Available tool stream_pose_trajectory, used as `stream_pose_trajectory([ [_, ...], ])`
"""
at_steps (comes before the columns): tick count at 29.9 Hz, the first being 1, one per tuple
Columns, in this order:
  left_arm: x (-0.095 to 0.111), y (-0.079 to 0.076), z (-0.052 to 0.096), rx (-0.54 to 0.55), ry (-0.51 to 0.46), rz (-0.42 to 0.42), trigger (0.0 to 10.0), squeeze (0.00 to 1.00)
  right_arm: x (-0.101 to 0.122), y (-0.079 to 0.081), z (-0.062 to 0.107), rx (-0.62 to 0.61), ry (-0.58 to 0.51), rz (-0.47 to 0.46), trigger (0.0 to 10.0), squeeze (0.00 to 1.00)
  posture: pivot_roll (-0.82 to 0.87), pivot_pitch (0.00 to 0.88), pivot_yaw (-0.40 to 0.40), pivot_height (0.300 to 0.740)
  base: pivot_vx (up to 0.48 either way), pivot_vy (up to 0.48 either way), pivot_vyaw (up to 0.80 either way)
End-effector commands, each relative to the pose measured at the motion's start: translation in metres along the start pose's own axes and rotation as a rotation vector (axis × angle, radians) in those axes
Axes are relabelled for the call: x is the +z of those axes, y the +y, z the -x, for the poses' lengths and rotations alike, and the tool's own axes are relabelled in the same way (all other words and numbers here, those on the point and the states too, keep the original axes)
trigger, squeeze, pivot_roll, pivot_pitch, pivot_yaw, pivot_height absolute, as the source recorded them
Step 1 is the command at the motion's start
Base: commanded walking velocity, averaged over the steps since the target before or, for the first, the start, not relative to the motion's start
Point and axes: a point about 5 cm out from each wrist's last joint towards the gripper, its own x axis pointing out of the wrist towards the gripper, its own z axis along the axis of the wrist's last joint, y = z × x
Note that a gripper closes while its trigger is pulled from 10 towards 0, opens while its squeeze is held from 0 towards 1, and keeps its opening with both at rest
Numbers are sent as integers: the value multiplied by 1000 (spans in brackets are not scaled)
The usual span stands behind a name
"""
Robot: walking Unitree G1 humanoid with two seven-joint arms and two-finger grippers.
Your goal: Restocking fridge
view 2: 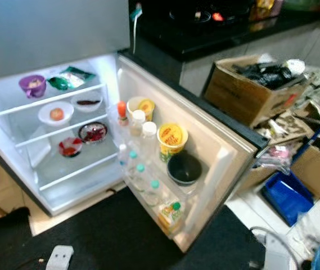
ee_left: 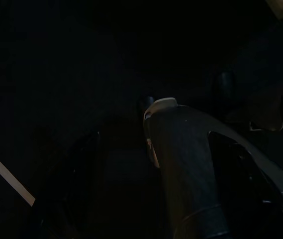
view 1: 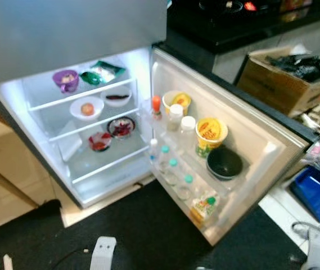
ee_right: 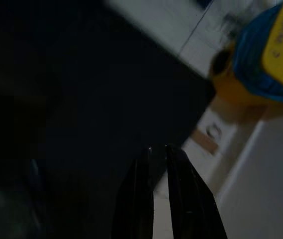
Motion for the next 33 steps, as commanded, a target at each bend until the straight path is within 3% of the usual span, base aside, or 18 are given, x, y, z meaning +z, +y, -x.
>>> stream_pose_trajectory([
  [1,-5,3,1,7,21,-7,10000,0,23,-5,-2,-15,-90,-78,10000,0,-46,62,-18,740,0,0,0],
  [3,-4,2,1,7,21,-7,10000,0,30,-6,-3,-19,-111,-95,10000,0,-46,62,-18,740,0,0,0],
  [7,-5,1,1,6,20,-5,10000,0,75,-15,-4,-42,-258,-227,10000,0,-46,62,-18,740,0,0,0],
  [8,-6,1,1,7,23,-5,10000,0,95,-16,-3,-22,-328,-310,10000,0,-46,62,-18,740,0,0,0],
  [9,-6,1,1,7,24,-5,10000,0,99,-16,-2,-16,-342,-328,5059,0,-46,62,-18,740,0,0,0],
  [11,-7,1,1,8,25,-5,10000,0,113,-10,-1,52,-393,-373,5059,0,-40,66,-22,740,0,0,0],
  [12,-8,2,2,11,25,-4,10000,0,129,5,2,194,-464,-373,0,0,-40,67,-22,740,0,0,0],
  [14,-8,2,2,12,25,-3,10000,0,135,14,3,258,-488,-356,0,0,-40,67,-22,740,0,0,0],
  [18,-7,2,2,17,22,0,10000,0,143,47,8,484,-513,-289,0,0,-39,67,-24,740,0,0,0],
  [20,-7,2,2,18,21,-1,10000,0,142,54,9,531,-509,-277,0,0,-39,67,-24,740,0,0,0],
  [21,-6,3,2,18,20,-1,10000,0,139,63,10,599,-494,-239,5804,0,-39,67,-24,740,0,0,0],
  [22,-6,3,1,18,19,-1,10000,0,133,74,12,678,-474,-184,10000,0,-39,67,-24,740,0,0,0],
  [23,-6,3,1,18,19,-1,10000,0,133,74,12,678,-474,-184,10000,0,-39,67,-24,740,0,0,0],
  [29,-6,2,1,19,22,-5,10000,0,109,113,26,1012,-394,35,10000,0,-44,69,-20,740,0,0,0],
  [33,-7,2,1,19,25,-5,10000,0,99,129,35,1170,-366,105,10000,0,-46,69,-22,740,0,0,0],
])
